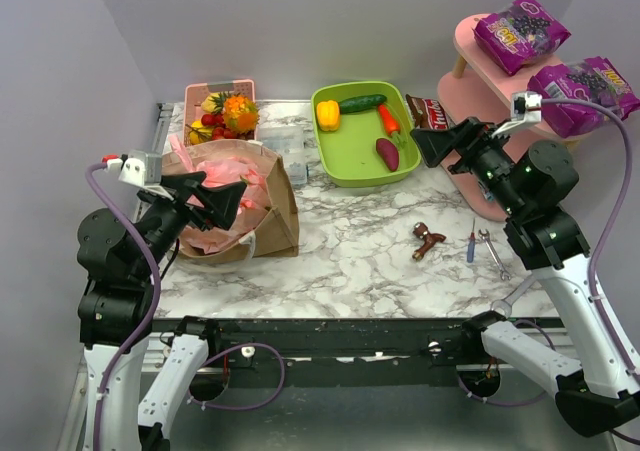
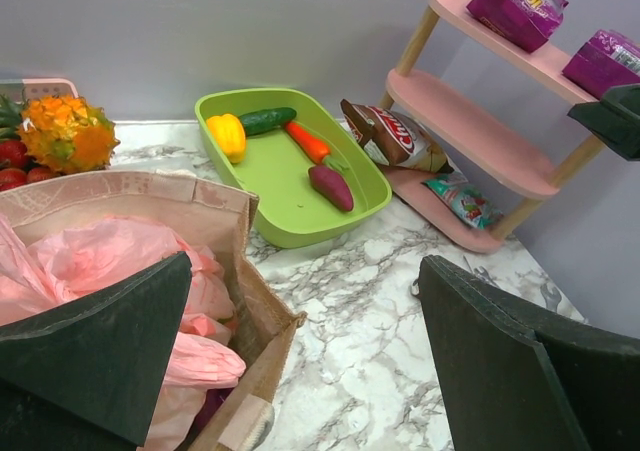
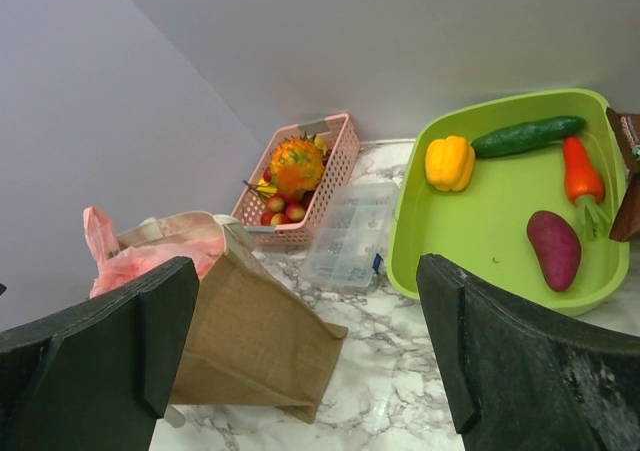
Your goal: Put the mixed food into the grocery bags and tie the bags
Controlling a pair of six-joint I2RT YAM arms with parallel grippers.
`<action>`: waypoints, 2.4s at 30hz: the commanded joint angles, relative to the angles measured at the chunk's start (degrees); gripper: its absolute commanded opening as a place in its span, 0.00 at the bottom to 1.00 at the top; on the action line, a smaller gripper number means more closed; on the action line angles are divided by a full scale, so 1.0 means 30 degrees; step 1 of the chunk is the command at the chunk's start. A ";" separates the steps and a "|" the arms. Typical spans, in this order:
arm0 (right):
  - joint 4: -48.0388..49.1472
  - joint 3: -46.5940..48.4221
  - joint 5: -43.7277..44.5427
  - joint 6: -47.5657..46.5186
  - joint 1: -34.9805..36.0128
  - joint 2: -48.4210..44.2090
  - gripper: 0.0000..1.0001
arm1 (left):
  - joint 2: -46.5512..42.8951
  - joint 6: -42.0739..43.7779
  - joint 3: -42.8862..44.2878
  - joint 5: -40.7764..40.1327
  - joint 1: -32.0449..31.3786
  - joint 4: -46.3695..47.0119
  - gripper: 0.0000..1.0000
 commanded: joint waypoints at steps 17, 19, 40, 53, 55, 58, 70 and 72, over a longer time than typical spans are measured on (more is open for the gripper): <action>-0.0041 -0.0331 0.0176 -0.0054 -0.0106 0.0071 1.00 | 0.0307 0.0522 -0.0565 -0.0242 0.0093 0.0423 0.98; 0.0067 -0.0358 -0.0024 -0.0006 -0.0108 0.0187 1.00 | 0.0169 0.0555 -0.0642 -0.0307 0.0089 0.0320 0.99; -0.0127 -0.0477 0.0825 0.1128 -0.0121 0.0236 1.00 | -0.0046 0.0166 -0.0747 -0.0557 0.0088 0.0505 0.98; 0.0026 -0.0995 0.0652 0.1523 -0.0107 0.0436 1.00 | 0.0664 -0.0167 -0.1154 0.0101 0.0079 0.1285 0.98; 0.0512 -0.1133 0.0065 0.1650 -0.0119 0.0759 1.00 | 0.0050 0.0061 -0.1613 -0.0357 0.0086 0.0869 0.98; 0.1244 -0.1311 -0.0837 0.1956 -0.0108 0.1302 1.00 | -0.0979 0.0471 -0.2086 -0.1147 0.0093 0.0016 0.99; 0.1496 -0.3103 -0.2444 0.1501 -0.0106 0.0719 1.00 | -0.3117 0.1667 -0.5027 -0.2578 0.0094 0.0101 0.98; 0.1209 -0.3986 -0.1669 0.1446 -0.0106 0.0185 1.00 | -0.3235 0.1994 -0.6363 -0.3600 0.0070 0.1123 0.98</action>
